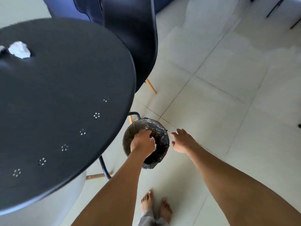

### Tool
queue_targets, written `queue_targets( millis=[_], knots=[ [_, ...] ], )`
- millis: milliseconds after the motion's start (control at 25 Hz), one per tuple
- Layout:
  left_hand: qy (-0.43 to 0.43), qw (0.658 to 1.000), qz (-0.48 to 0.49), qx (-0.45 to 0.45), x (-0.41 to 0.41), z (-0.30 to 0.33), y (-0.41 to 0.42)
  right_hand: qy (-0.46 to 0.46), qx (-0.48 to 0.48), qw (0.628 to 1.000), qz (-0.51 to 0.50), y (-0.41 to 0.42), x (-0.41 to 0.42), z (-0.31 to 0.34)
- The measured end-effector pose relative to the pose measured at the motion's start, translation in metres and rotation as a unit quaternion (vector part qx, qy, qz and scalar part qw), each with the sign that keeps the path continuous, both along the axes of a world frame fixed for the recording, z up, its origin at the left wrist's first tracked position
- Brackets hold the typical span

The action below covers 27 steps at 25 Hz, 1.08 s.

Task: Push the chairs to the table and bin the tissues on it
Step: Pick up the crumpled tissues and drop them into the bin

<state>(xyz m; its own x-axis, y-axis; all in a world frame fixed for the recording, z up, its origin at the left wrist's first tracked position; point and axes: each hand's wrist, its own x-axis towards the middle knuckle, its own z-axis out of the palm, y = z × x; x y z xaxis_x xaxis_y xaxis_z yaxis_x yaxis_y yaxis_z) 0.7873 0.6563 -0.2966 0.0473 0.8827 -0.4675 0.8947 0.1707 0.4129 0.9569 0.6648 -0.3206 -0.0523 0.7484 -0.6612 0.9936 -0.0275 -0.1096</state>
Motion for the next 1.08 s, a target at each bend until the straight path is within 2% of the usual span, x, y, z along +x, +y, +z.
queue_targets(
  millis=[200,440,720,1080],
  knots=[
    [-0.019,0.998,-0.009,0.063,0.024,0.118,0.012,0.018,0.102,0.995,-0.014,0.020,0.005,0.140],
    [-0.004,0.985,0.038,0.166,-0.004,0.220,0.039,0.044,0.217,0.975,0.010,0.054,-0.027,0.239],
    [0.040,0.973,0.127,0.186,-0.130,0.265,0.069,0.111,0.219,0.967,0.073,0.120,-0.134,0.279],
    [0.062,0.954,0.252,0.148,-0.331,0.249,0.116,0.147,0.170,0.958,0.175,0.216,-0.327,0.279]
  ],
)
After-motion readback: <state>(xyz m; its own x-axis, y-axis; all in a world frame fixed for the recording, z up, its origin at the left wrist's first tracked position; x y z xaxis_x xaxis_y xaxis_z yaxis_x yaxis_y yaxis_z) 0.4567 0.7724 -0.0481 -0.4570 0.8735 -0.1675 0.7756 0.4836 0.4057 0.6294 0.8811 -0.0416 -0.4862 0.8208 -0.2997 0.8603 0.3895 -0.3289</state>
